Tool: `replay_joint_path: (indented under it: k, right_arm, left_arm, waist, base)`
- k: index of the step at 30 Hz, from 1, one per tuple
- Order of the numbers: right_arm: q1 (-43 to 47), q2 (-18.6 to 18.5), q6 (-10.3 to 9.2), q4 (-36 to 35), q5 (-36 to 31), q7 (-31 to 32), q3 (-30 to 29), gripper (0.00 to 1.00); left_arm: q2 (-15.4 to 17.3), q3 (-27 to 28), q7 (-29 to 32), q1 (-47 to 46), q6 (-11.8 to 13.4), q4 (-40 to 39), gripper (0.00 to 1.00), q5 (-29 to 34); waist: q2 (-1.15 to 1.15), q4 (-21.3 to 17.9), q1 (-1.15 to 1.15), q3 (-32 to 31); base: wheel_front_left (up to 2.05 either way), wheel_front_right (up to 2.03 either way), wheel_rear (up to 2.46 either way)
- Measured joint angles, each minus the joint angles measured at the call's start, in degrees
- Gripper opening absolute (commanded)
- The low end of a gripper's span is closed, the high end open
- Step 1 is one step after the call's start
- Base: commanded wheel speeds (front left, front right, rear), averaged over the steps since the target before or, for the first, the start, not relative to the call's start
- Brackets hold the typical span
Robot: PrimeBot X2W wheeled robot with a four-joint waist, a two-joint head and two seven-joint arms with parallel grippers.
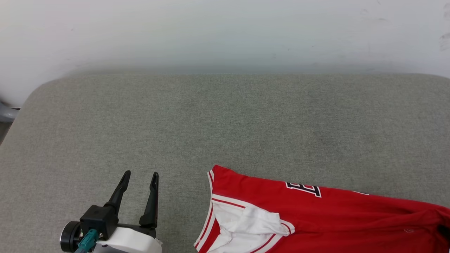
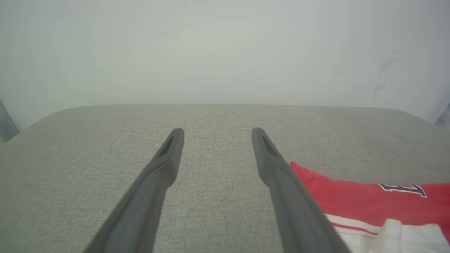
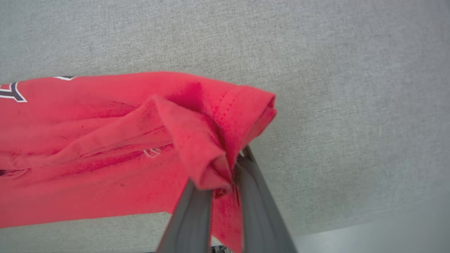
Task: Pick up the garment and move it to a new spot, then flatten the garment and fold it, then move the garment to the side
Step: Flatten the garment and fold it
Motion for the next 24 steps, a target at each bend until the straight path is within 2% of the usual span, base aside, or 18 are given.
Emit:
replay_joint_path:
  k: [2,4,11,14,18,21,24]
  right_arm:
    - [0.2,0.5,0.0,-0.7,0.4,1.0,-1.8,0.0]
    - [-0.3,3.1,-0.01,-1.2,3.4,2.8,-3.5,0.0]
    - [-4.4,14.0,-0.02,-4.5,22.0,13.3,-4.7,0.0]
    - [-5.0,15.7,-0.02,-4.9,29.6,17.3,-3.5,0.0]
    - [-5.6,16.1,-0.02,-3.2,39.2,18.4,1.5,0.0]
    - [-5.7,16.3,-0.02,-1.2,45.9,15.6,8.4,0.0]
    - [-6.9,16.3,-0.02,0.3,49.1,12.2,15.5,0.0]
  left_arm:
    - [0.0,0.1,0.0,0.0,-0.1,0.0,1.0,0.0]
    - [-0.1,0.1,0.0,0.0,-0.1,0.1,1.0,0.2]
    - [-0.1,0.1,0.0,-0.6,-1.0,0.8,1.0,0.6]
    - [-0.2,0.0,0.0,-1.2,-1.2,1.0,1.0,0.8]
    - [-0.7,-0.1,0.0,-2.2,-1.7,1.3,1.0,1.0]
    - [-1.1,-0.3,0.0,-2.9,-2.0,1.5,1.0,1.1]
    - [-1.6,-0.4,0.0,-3.7,-2.5,1.7,1.0,1.4]
  waist:
    - [0.0,-0.2,0.0,-0.1]
    - [0.0,-0.3,0.0,-0.1]
    - [0.0,0.7,0.01,0.0]
    - [0.0,1.4,0.0,0.2]
    - [0.0,2.7,0.0,0.7]
    - [0.0,3.8,0.0,1.2]
    - [0.0,4.8,0.0,2.0]
  base:
    - [0.0,0.0,0.0]
    - [0.0,0.0,0.0]
    - [0.0,0.0,0.0]
    - [0.0,0.0,0.0]
    - [0.0,0.0,0.0]
    - [0.0,0.0,0.0]
    - [0.0,0.0,0.0]
